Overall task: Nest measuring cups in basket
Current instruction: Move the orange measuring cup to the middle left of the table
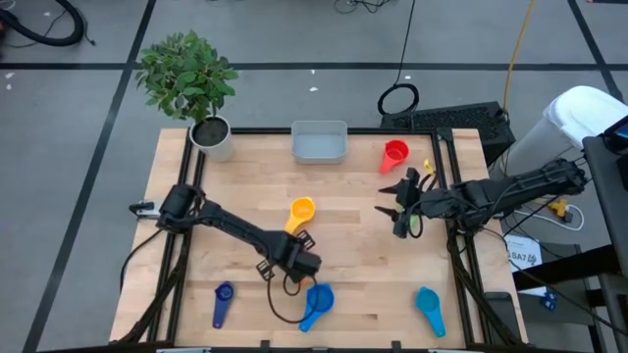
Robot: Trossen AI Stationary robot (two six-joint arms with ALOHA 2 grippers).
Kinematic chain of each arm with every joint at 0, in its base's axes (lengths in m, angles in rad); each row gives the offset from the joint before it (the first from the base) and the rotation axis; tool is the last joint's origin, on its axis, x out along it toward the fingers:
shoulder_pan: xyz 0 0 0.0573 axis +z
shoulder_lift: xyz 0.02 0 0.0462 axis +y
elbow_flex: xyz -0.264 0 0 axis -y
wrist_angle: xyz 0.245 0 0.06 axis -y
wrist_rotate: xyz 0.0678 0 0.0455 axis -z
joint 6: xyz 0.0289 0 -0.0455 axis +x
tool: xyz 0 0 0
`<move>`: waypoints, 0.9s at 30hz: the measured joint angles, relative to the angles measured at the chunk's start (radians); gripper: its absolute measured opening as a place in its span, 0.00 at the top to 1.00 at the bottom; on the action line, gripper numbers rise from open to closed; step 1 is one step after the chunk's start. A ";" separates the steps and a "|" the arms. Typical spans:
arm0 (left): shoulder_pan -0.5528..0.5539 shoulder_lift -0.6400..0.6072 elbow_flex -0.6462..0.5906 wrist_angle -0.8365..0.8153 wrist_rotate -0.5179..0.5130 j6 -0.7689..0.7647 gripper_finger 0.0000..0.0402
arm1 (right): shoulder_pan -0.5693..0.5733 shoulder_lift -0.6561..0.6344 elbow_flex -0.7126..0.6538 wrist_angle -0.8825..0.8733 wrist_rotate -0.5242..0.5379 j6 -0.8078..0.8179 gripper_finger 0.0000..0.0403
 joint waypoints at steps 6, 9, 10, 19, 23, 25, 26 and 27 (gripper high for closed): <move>-0.026 -0.011 -0.011 -0.120 0.010 -0.135 0.97 | -0.052 -0.047 0.000 -0.081 0.060 0.000 0.44; -0.032 -0.056 -0.078 -0.117 0.007 -0.186 0.97 | -0.075 -0.062 0.000 -0.084 0.059 -0.006 0.44; -0.032 -0.077 -0.107 -0.114 0.010 -0.204 0.98 | -0.079 -0.063 0.000 -0.083 0.059 -0.013 0.44; -0.030 -0.304 -0.410 -0.012 0.018 -0.336 0.98 | -0.125 -0.070 0.000 -0.090 0.058 -0.040 0.44; -0.014 -0.386 -0.511 0.026 0.009 -0.381 0.98 | -0.171 -0.069 0.000 -0.129 0.058 -0.053 0.44; -0.002 -0.430 -0.553 0.037 0.010 -0.399 0.98 | -0.208 -0.065 0.000 -0.152 0.057 -0.072 0.44; 0.006 -0.451 -0.572 0.048 0.011 -0.407 0.98 | -0.229 -0.060 0.000 -0.165 0.055 -0.083 0.44; 0.013 -0.476 -0.589 0.066 0.011 -0.417 0.98 | -0.254 -0.054 0.004 -0.187 0.052 -0.092 0.44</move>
